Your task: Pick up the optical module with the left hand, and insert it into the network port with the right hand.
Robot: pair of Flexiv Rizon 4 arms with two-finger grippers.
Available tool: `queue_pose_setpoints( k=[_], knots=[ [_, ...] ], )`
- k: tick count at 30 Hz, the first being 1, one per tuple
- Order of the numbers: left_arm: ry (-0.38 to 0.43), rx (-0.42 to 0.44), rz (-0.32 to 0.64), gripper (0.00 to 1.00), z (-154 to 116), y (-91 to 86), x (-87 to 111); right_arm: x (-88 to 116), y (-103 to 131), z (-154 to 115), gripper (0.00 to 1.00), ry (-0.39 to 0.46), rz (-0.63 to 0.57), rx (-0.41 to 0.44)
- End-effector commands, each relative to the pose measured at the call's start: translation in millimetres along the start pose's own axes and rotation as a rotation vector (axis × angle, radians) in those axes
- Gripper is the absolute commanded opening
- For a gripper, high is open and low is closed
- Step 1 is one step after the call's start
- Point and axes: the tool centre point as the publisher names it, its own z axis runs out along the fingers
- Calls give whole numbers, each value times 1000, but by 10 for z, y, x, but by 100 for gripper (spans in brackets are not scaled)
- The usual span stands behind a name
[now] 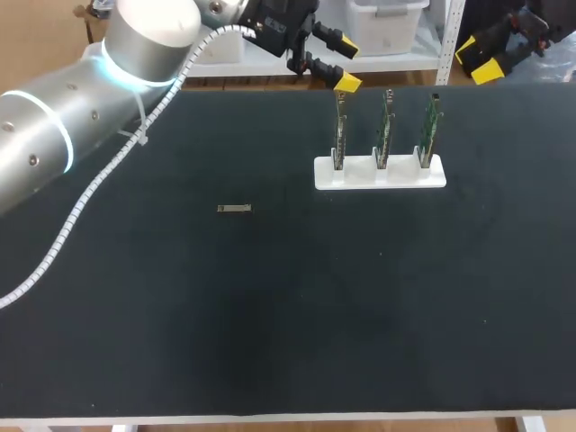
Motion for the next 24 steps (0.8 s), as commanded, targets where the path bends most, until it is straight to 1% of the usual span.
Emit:
queue_pose_setpoints(
  k=[1, 6, 12, 16, 19, 21, 24],
  knots=[
    [3, -13, 17, 100, -104, -80, -89, -16, -77, -23, 100, 2, 1, -153],
    [14, -15, 27, 100, -193, -101, -105, -16, -77, -23, 100, 2, 1, -153],
    [58, -26, 15, 100, -468, -198, -127, -16, -77, -23, 100, 2, 1, -153],
    [111, -27, 36, 100, -677, -281, -198, -16, -77, -23, 100, 2, 1, -153],
    [167, -2, 67, 100, -805, -351, -228, -16, -77, -23, 100, 2, 1, -153],
    [219, 17, 81, 100, -869, -402, -210, -16, -77, -23, 100, 2, 1, -153],
    [269, 48, 84, 100, -957, -469, -135, -16, -77, -23, 100, 2, 1, -153]
  ],
)
